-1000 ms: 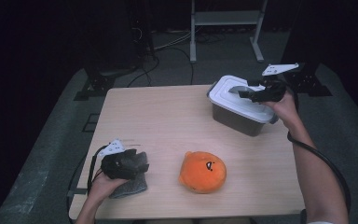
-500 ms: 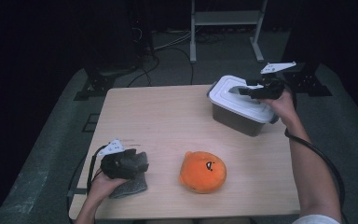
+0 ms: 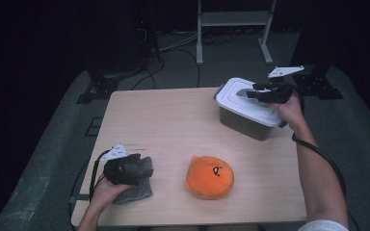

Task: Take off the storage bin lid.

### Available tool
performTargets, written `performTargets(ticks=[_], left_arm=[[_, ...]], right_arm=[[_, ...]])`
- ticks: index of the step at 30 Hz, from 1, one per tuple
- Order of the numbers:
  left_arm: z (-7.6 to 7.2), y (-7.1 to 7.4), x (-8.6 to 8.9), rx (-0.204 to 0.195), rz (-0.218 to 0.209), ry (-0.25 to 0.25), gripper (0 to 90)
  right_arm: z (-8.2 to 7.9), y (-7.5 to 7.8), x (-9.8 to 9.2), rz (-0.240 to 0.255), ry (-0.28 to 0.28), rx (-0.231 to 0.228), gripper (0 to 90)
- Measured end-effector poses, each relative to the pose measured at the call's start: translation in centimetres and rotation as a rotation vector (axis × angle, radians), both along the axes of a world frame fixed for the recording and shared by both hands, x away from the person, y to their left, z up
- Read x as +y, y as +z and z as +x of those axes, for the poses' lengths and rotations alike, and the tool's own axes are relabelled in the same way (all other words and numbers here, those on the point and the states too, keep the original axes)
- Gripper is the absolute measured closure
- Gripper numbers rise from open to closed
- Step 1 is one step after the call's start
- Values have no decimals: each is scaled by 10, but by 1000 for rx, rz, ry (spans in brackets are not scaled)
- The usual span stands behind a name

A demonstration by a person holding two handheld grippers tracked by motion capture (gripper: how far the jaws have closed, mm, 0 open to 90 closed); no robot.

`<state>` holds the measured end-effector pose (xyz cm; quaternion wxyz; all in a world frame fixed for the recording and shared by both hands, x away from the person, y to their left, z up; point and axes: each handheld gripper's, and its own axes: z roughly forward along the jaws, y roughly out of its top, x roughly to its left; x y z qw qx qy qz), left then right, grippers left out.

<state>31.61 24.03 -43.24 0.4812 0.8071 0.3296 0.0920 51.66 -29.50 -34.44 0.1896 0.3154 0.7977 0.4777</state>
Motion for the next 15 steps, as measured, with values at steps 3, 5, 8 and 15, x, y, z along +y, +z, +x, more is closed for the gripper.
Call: performTargets(ticks=[3, 5, 8, 15], left_arm=[[0, 0, 0, -1, 0, -1, 102], [0, 0, -1, 0, -1, -1, 102], [0, 0, -1, -1, -1, -3, 102], [0, 0, -1, -1, -1, -2, 102]], right_arm=[[-1, -2, 0, -2, 2, -1, 528], [-1, -3, 0, -3, -3, -4, 540], [-1, -3, -1, 6, -11, -6, 569], [0, -3, -1, 0, -13, -7, 572]])
